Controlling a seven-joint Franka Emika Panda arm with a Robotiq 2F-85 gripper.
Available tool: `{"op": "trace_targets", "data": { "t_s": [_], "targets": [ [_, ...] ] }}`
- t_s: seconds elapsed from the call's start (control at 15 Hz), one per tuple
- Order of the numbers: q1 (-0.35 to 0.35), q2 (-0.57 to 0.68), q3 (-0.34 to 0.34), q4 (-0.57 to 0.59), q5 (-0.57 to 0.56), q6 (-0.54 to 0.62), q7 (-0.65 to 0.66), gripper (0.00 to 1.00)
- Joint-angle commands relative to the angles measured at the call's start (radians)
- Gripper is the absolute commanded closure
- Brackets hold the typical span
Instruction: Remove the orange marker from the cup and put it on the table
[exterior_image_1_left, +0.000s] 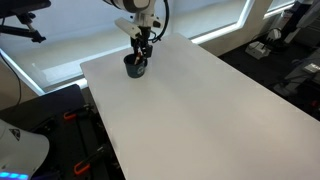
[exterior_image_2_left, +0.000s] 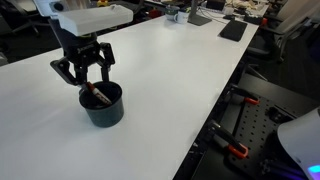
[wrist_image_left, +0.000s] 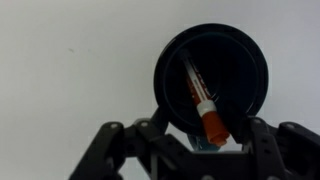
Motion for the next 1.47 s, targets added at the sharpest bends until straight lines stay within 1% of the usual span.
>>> {"op": "trace_targets", "data": {
  "t_s": [0.0, 0.07, 0.2, 0.27, 0.33, 0.4, 0.47, 0.53, 0.6, 0.67, 0.73, 0.93, 1.4],
  "targets": [
    [0.004, 0.002, -0.004, -0.001, -0.012, -0.018, -0.004, 0.46],
    [0.005, 0.002, -0.005, -0.001, -0.014, -0.017, -0.002, 0.45],
    [0.006, 0.003, -0.006, -0.001, -0.016, -0.017, 0.001, 0.5],
    [0.007, 0.004, -0.007, -0.001, -0.018, -0.017, 0.002, 0.69],
    [0.008, 0.004, -0.008, -0.001, -0.02, -0.018, 0.003, 0.75],
    [0.008, 0.005, -0.009, 0.0, -0.022, -0.018, 0.005, 0.77],
    [0.008, 0.005, -0.009, -0.001, -0.025, -0.018, 0.005, 0.84],
    [0.008, 0.005, -0.009, -0.001, -0.027, -0.019, 0.004, 0.93],
    [0.008, 0.004, -0.008, -0.001, -0.027, -0.022, 0.004, 0.99],
    [0.008, 0.002, -0.008, -0.001, -0.028, -0.021, 0.003, 0.95],
    [0.008, 0.002, -0.008, -0.002, -0.03, -0.021, 0.004, 0.94],
    [0.01, -0.001, -0.009, -0.002, -0.035, -0.026, 0.007, 0.94],
    [-0.01, -0.073, 0.002, -0.026, -0.01, -0.048, -0.017, 0.94]
  ]
}}
